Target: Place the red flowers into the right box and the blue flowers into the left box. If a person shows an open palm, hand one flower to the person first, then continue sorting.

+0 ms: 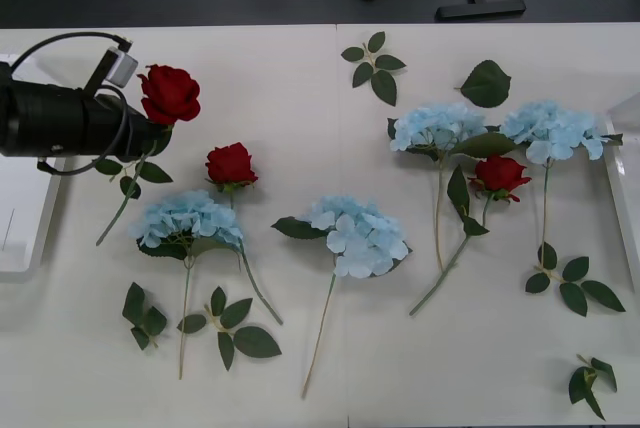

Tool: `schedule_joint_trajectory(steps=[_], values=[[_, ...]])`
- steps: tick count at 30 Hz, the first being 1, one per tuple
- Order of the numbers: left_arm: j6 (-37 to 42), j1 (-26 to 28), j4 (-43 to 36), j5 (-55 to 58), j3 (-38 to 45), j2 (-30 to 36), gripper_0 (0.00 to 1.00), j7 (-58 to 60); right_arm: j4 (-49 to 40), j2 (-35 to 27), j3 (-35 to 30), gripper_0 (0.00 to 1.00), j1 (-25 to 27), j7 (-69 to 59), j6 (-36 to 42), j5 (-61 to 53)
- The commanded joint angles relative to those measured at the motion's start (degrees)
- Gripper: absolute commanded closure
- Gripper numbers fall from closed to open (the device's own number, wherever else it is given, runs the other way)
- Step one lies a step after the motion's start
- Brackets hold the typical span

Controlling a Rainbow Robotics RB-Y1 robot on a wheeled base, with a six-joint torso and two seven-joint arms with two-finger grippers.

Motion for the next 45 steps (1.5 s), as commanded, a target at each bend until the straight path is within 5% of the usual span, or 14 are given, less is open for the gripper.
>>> schedule_joint_trajectory(steps=[1, 4, 9, 17, 24, 30, 39, 45], values=[[0.24, 0.35, -6.28, 10.03, 2.14, 8.27, 1.00, -1.51, -0.38, 0.96, -0.73, 0.57, -4.00, -0.93, -0.30, 0.76], [0.06, 4.74, -10.68, 16.53, 7.32, 9.85, 1.00, -0.98, -0.38, 0.96, -0.73, 0.38, -4.97, -0.40, -0.04, 0.14], [-4.07, 13.35, -20.26, 27.43, 14.79, 11.34, 1.00, 0.16, -0.47, 0.26, -0.73, 0.19, -7.08, 1.53, 3.65, -3.99], [-33.25, 24.69, -41.53, 29.80, 16.46, 5.10, 1.00, 0.78, -2.66, -5.37, -0.73, 0.15, -9.27, 13.66, 12.88, -20.60], [-45.73, 22.58, -47.33, 23.56, 8.20, -2.81, 1.00, -0.54, -3.63, -10.73, -0.64, 0.16, -8.57, 31.59, 21.58, -44.95], [-50.82, 18.10, -47.24, 22.59, 1.35, -12.74, 1.00, -1.86, -8.20, -13.28, -0.64, 0.15, -0.31, 42.58, 26.15, -71.40], [-61.46, 11.07, -45.22, 22.95, -9.64, -24.60, 1.00, -10.21, -36.15, -13.37, -0.99, 0.15, 20.70, 44.34, 21.14, -91.44], [-61.90, 7.82, -42.05, 22.59, -11.66, -29.88, 1.00, -14.95, -45.29, -10.12, -0.99, 0.16, 24.48, 44.25, 19.65, -100.40]])
